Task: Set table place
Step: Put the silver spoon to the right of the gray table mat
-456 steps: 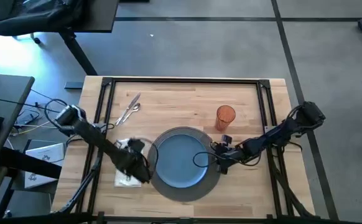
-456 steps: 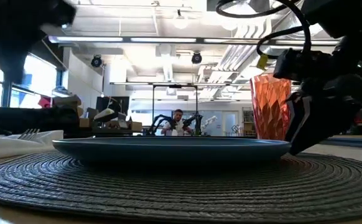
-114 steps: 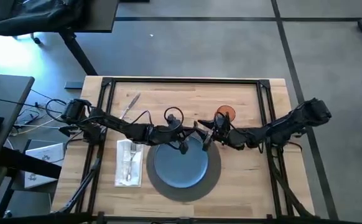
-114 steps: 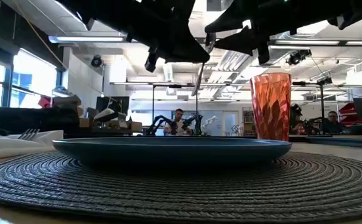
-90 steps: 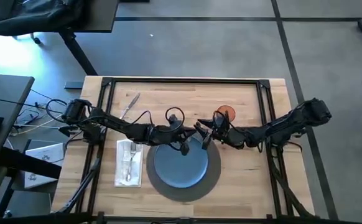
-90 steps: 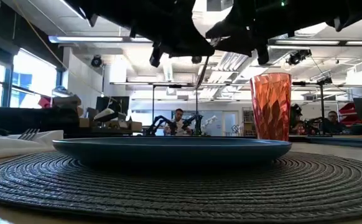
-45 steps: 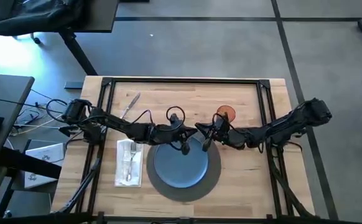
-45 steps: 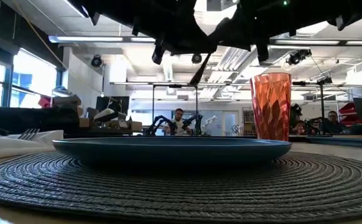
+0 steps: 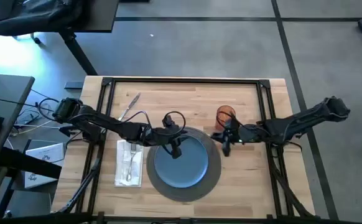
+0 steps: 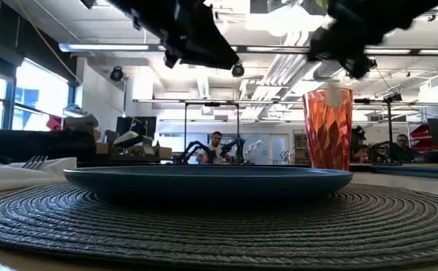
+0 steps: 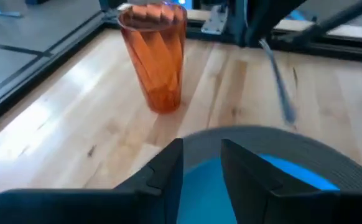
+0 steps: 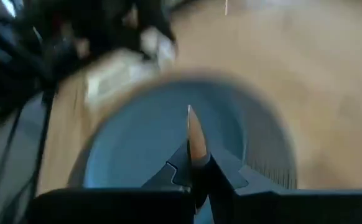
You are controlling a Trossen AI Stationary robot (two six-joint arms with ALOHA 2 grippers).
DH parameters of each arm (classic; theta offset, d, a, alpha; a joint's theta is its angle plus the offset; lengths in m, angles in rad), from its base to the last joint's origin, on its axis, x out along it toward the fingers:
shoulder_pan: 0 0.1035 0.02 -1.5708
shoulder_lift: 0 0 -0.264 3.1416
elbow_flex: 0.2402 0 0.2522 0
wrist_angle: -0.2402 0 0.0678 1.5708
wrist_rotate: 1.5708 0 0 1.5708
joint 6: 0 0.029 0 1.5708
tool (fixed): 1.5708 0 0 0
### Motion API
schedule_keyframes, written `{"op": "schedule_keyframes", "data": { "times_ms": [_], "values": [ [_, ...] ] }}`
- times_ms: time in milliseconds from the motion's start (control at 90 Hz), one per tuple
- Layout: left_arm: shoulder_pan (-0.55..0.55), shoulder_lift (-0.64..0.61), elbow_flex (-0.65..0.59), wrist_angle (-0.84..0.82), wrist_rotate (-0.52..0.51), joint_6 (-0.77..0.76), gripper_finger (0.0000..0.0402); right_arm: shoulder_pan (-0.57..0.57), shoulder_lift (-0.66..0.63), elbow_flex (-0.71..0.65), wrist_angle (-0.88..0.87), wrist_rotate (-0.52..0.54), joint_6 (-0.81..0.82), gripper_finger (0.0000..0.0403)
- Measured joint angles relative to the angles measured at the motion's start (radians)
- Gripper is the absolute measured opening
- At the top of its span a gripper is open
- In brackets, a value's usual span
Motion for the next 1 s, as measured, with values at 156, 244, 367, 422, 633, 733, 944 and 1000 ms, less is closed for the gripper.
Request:
{"op": "schedule_keyframes", "data": {
  "times_ms": [156, 244, 367, 422, 633, 733, 944, 1000],
  "values": [
    [-0.017, 0.002, 0.0, -0.106, -0.001, -0.034, 0.0094, 0.048, -0.017, -0.084, -0.102, -0.091, 0.235, 0.0],
    [-0.024, 0.002, 0.0, -0.155, -0.003, -0.067, 0.0094, 0.087, -0.014, -0.173, -0.045, -0.119, 0.366, 0.0],
    [-0.031, 0.002, -0.001, -0.163, -0.006, -0.079, 0.0094, 0.138, -0.015, -0.295, 0.061, -0.121, 0.505, 0.0],
    [-0.033, 0.002, -0.001, -0.163, -0.006, -0.079, 0.0094, 0.156, -0.016, -0.338, 0.114, -0.104, 0.553, 0.0],
    [-0.035, 0.002, -0.001, -0.164, -0.03, -0.079, 0.0094, 0.171, -0.016, -0.418, 0.206, -0.077, 0.64, 0.0],
    [-0.035, 0.002, -0.001, -0.164, -0.031, -0.079, 0.0094, 0.171, -0.016, -0.424, 0.192, -0.1, 0.652, 0.0],
    [-0.035, 0.002, -0.001, -0.164, -0.032, -0.079, 0.0094, 0.171, -0.015, -0.424, 0.101, -0.125, 0.698, 0.0],
    [-0.035, 0.002, -0.001, -0.163, -0.033, -0.079, 0.0094, 0.171, -0.015, -0.424, 0.075, -0.113, 0.717, 0.0]
  ]
}}
